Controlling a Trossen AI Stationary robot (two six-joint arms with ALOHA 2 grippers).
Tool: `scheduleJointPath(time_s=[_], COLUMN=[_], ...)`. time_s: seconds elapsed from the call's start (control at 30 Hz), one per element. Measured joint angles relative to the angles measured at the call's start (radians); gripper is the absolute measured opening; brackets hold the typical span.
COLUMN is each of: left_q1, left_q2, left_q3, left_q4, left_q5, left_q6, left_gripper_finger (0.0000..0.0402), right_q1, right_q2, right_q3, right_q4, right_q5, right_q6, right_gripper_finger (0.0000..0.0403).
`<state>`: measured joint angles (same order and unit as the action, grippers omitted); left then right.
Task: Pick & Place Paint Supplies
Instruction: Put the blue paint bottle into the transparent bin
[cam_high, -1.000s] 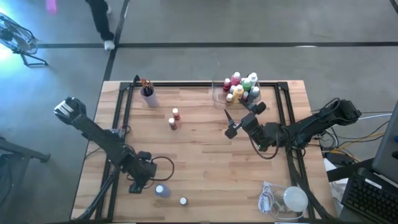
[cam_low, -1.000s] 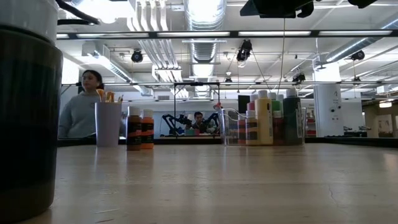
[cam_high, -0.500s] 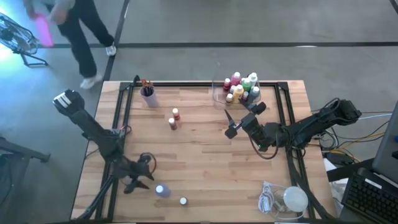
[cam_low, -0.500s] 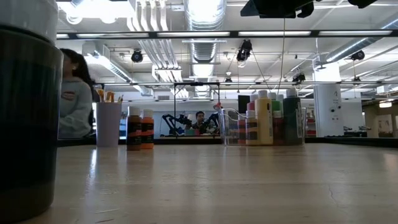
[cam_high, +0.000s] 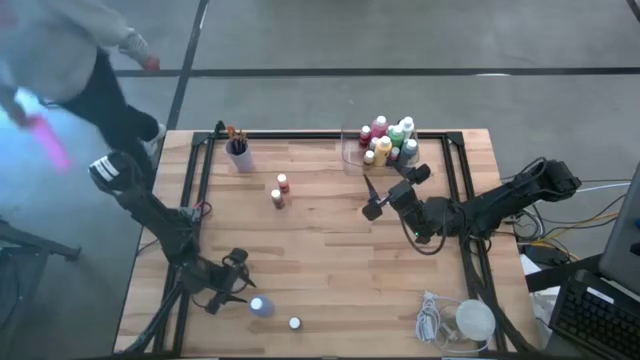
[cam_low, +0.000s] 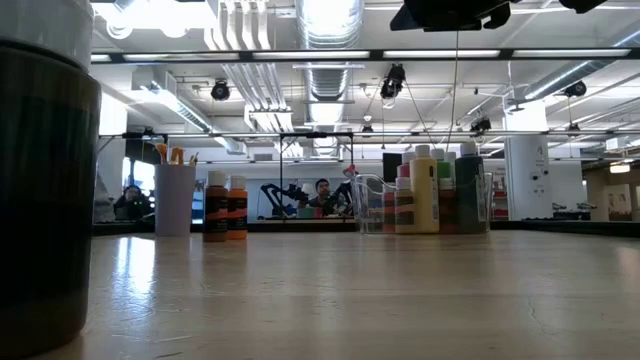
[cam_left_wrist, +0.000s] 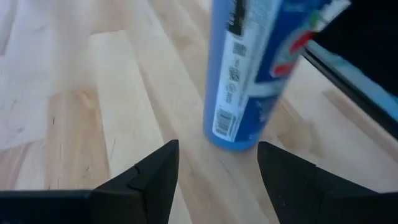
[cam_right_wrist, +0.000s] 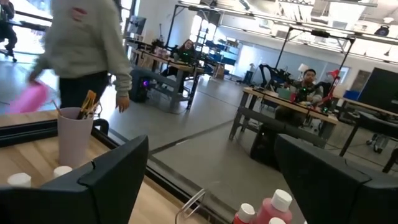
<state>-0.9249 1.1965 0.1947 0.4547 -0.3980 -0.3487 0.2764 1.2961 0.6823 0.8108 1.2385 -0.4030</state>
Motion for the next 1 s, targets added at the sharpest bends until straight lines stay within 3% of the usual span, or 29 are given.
scheduleJointPath(time_s=[0.23,0.47,0.8,1.0], left_q1=[0.0,0.0,0.011,0.034], left_q2=[0.127,0.256,0.265,0.303], left_q3=[0.069,0.16,0.165,0.163], left_q4=[-0.001,0.001,0.088,0.156], left_q5=[-0.024,-0.023,-0.025,-0.016], left_q6=[-0.053,-0.071,0.056,0.074], left_gripper_finger=[0.0228,0.0278,0.0291,0.0289], right_q1=[0.0,0.0,0.0,0.0], right_q2=[0.0,0.0,0.0,0.0], right_q3=[0.0,0.0,0.0,0.0], right_q4=[0.0,0.0,0.0,0.0], right_q5=[0.003,0.003,0.003,0.003], right_q6=[0.001,0.0,0.003,0.003], right_gripper_finger=[0.0358,0.0345,0.0336,0.0354])
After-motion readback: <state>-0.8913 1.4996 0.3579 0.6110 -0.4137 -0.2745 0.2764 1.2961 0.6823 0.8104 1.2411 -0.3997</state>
